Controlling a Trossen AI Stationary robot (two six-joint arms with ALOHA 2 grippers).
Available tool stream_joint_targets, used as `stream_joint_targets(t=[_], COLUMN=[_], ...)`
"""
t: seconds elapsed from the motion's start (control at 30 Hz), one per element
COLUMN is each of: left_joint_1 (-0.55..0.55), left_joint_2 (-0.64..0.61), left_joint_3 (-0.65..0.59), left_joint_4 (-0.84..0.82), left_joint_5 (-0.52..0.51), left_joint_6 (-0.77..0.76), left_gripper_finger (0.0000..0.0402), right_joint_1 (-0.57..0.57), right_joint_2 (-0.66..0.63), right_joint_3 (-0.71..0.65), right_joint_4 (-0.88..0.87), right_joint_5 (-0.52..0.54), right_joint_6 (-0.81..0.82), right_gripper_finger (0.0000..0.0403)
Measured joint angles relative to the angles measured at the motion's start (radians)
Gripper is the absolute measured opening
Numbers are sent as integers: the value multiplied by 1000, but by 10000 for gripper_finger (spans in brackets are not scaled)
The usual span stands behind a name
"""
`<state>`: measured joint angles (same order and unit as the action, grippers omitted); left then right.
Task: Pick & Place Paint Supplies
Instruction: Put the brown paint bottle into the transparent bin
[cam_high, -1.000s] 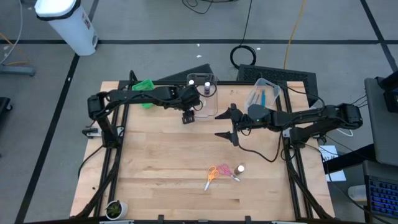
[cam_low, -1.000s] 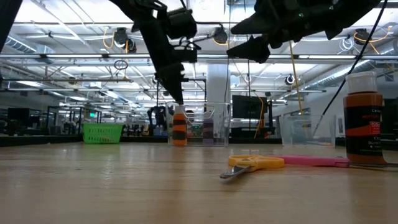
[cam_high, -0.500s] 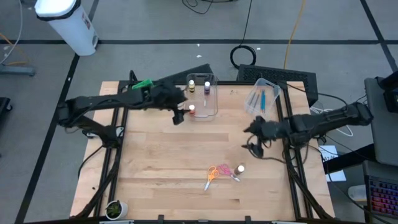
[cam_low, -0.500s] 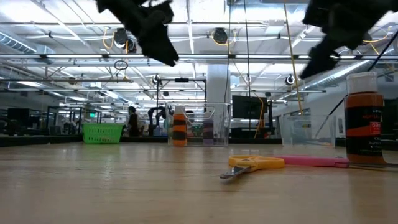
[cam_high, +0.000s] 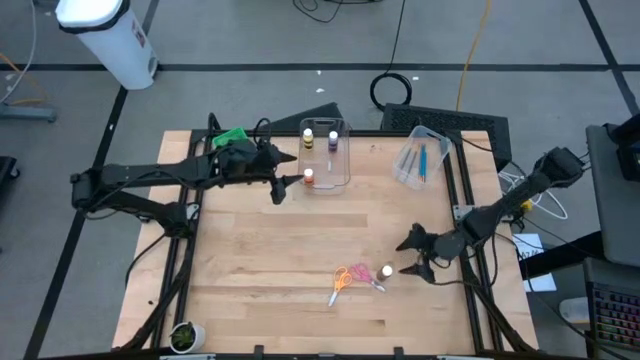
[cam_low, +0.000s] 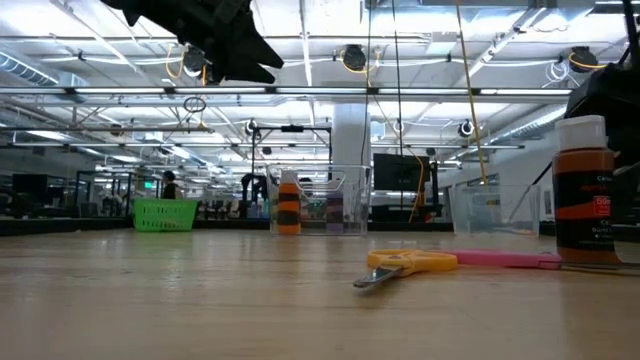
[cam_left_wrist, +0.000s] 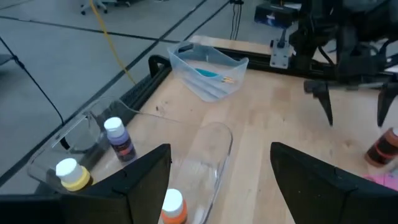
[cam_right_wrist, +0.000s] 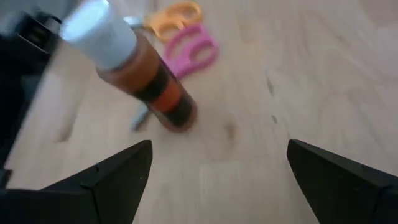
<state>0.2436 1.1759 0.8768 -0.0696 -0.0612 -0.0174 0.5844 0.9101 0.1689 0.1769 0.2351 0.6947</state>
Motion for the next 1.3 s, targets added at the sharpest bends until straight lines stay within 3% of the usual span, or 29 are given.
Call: stream_joint_targets(t=[0.17, 0.33, 0.6, 0.93, 1.07, 1.3], left_joint_1=[0, -8, -23, -24, -24, -24], left_joint_2=[20, 44, 76, 76, 76, 76], left_joint_3=[0, -2, 0, 0, 0, 0], left_joint_4=[-14, -16, 2, -3, -2, -6], left_joint_5=[0, 9, 10, 11, 11, 11], left_joint_6=[-21, -44, -41, -40, -39, -85], left_gripper_finger=[274, 274, 274, 273, 273, 273], right_joint_1=[2, 2, 3, 6, 6, 6], right_joint_2=[128, 290, 524, 680, 690, 692], right_joint_3=[-93, -43, 21, 63, 63, 63], right_joint_4=[373, 395, 564, 709, 711, 708], right_joint_5=[56, 50, -2, 4, 4, 0], right_joint_6=[-110, -181, -134, -192, -238, -272], right_gripper_finger=[363, 364, 364, 362, 335, 240])
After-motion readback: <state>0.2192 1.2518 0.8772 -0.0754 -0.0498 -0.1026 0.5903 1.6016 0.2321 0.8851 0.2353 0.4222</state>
